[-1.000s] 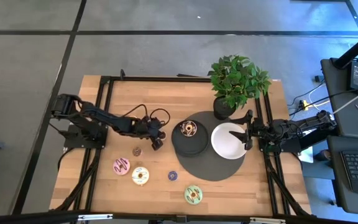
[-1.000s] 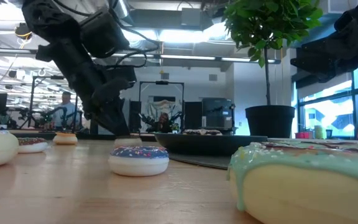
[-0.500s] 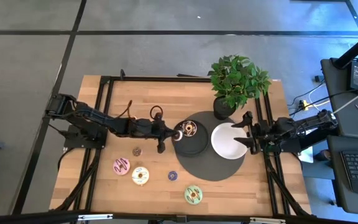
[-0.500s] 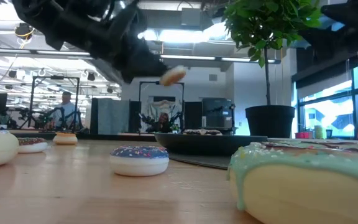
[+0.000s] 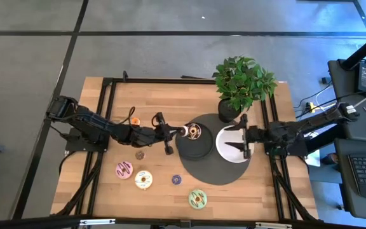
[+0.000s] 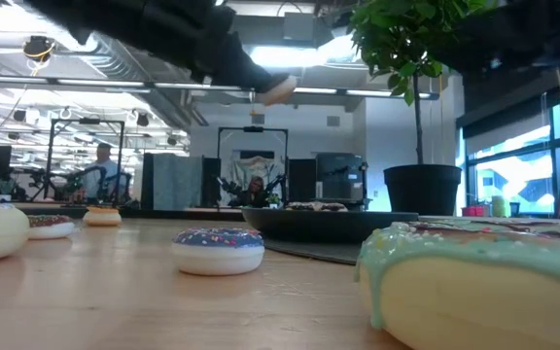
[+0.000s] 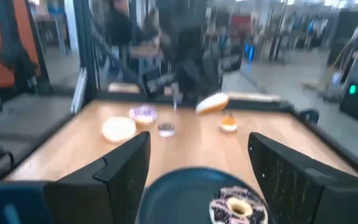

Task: Pick & Place donuts
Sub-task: Put the small brown donut on the white plate

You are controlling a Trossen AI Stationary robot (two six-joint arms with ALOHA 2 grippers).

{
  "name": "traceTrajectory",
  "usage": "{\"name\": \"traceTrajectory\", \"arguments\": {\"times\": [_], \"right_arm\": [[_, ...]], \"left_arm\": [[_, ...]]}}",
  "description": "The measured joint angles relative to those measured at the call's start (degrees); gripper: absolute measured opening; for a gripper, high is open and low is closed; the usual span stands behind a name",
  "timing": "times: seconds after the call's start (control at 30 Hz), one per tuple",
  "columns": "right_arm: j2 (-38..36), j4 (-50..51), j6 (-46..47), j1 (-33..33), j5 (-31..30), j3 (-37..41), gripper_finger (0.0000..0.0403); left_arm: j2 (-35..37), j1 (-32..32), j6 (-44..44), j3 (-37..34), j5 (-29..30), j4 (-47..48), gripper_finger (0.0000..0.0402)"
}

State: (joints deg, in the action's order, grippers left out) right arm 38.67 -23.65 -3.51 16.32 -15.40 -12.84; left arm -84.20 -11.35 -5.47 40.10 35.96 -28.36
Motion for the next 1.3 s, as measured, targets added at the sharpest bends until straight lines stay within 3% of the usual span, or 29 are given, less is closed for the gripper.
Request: {"name": "traceTrajectory", "arguments": {"times": [0.1, 0.33, 0.47, 0.63, 0.8, 1.3], "right_arm": [[9.26, 0.85, -0.02, 0.02, -2.61, -5.46, 0.0271], [30.12, 1.50, -4.38, 0.03, -17.81, -17.96, 0.0262], [39.99, 0.48, -8.51, 0.04, -19.42, -25.28, 0.0241], [49.91, 1.05, -16.28, 0.10, -20.61, -35.09, 0.0211], [54.72, 4.62, -19.40, 0.61, -29.55, -41.70, 0.0191], [55.90, 5.43, -18.64, 0.74, -32.81, -43.54, 0.0154]], "left_arm": [[-0.82, -1.05, 0.40, 2.88, 5.74, 4.23, 0.0004], [-5.03, -4.23, -8.79, 6.71, 19.40, 5.47, 0.0004], [-7.41, -5.47, -11.95, 8.85, 24.79, 5.49, 0.0004], [-10.00, -6.54, -13.79, 11.49, 26.13, 5.56, 0.0004], [-10.75, -7.05, -13.82, 12.19, 30.34, 6.86, 0.0004], [-10.51, -9.59, -13.79, 14.04, 31.82, 5.87, 0.0004]]}}
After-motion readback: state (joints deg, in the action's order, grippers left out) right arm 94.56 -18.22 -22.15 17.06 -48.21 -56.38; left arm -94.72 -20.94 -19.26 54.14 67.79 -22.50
